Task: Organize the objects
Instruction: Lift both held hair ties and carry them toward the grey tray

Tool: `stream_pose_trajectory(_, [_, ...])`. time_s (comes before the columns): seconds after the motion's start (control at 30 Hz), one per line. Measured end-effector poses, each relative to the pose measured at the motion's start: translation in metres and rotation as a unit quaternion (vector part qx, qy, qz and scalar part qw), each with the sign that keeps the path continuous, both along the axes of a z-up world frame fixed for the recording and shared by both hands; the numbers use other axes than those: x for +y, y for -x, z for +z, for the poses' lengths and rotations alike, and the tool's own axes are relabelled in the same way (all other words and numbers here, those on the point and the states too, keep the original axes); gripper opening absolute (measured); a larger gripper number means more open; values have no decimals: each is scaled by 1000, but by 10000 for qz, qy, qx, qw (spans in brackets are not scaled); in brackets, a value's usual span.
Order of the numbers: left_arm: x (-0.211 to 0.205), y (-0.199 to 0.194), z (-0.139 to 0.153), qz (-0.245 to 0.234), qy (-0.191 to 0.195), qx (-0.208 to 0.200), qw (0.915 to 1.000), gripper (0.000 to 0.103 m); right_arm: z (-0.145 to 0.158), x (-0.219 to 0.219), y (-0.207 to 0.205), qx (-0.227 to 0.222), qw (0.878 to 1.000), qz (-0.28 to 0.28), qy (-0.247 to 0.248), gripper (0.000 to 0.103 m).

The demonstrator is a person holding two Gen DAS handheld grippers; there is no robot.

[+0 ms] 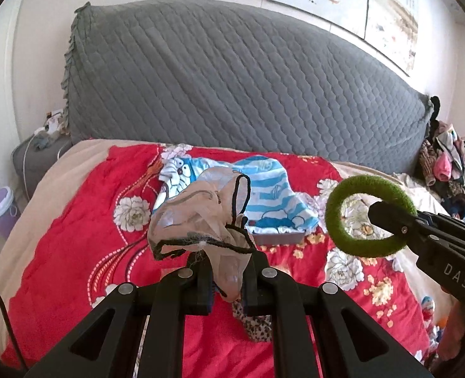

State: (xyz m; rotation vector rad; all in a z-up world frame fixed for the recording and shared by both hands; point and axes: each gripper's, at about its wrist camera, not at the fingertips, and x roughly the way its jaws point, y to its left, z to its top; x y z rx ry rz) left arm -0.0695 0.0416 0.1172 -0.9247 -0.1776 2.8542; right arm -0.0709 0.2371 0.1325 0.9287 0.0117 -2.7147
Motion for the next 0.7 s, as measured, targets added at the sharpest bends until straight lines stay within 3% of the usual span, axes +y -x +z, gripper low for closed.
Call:
stream_pose_trajectory(0.33, [1,14,11,62,71,168,9998,11,22,-4,7,382,9991,27,154,14])
stream_pose_trajectory(0.7, [1,51,13,161,132,300,9993,11,18,-7,23,510,9984,170,180,14])
